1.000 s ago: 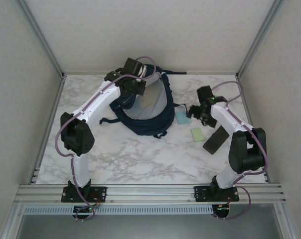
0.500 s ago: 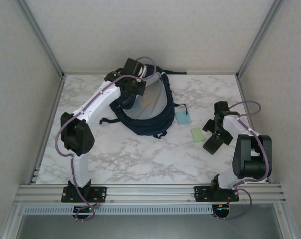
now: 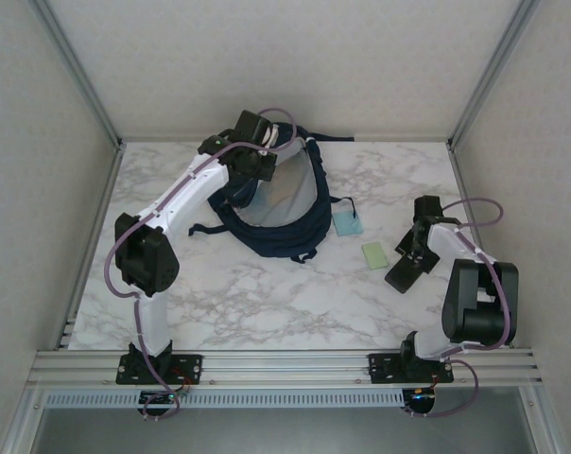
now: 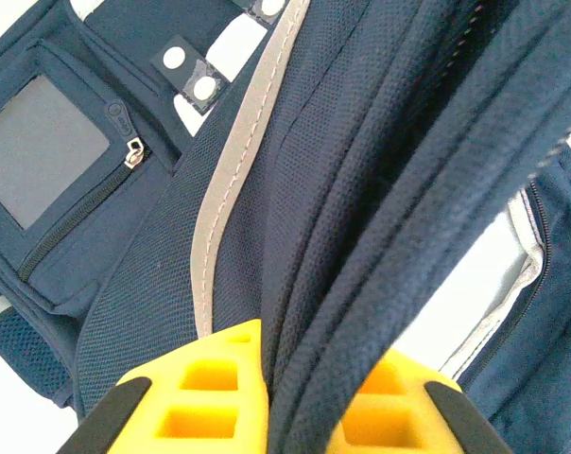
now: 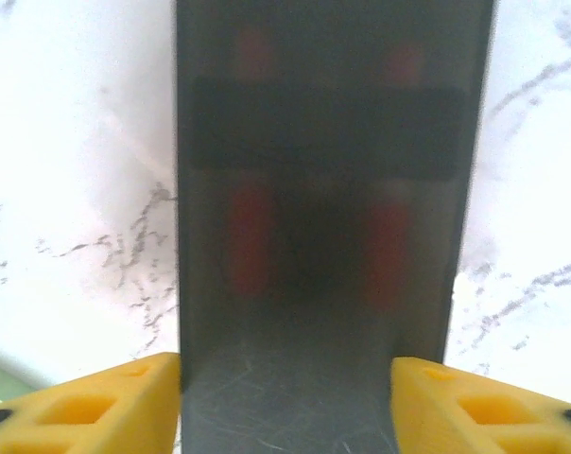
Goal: Pack the student bag
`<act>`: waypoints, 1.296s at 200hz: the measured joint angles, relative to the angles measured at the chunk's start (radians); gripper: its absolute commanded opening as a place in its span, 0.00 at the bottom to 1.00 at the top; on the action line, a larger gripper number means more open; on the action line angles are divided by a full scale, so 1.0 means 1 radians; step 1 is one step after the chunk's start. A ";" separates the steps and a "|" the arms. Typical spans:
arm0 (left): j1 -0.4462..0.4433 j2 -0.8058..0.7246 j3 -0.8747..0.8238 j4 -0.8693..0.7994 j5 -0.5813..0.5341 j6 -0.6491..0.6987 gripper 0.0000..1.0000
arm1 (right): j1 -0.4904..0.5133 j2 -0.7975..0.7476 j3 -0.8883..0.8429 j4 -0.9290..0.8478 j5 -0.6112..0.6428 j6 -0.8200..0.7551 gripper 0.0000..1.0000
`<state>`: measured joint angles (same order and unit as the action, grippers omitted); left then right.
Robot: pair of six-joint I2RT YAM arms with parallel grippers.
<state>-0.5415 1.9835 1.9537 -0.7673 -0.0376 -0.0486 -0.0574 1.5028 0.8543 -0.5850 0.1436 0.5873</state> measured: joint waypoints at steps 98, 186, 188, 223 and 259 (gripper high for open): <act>0.000 0.000 0.000 0.000 -0.001 0.007 0.00 | 0.004 0.042 0.031 -0.003 -0.041 -0.016 0.93; 0.000 0.000 0.000 0.000 -0.020 0.023 0.00 | 0.010 0.039 0.048 -0.043 -0.028 -0.049 0.93; 0.000 0.000 0.000 0.000 -0.020 0.023 0.00 | 0.010 0.039 0.049 -0.045 -0.027 -0.050 0.93; 0.000 0.000 0.000 0.000 -0.025 0.026 0.00 | 0.006 0.018 0.053 -0.132 0.000 -0.061 0.94; 0.000 0.000 0.000 0.000 -0.030 0.026 0.00 | -0.003 -0.010 0.052 -0.180 0.040 -0.083 0.94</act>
<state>-0.5415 1.9835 1.9537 -0.7673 -0.0677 -0.0223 -0.0605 1.4929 0.9066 -0.7650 0.1837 0.5045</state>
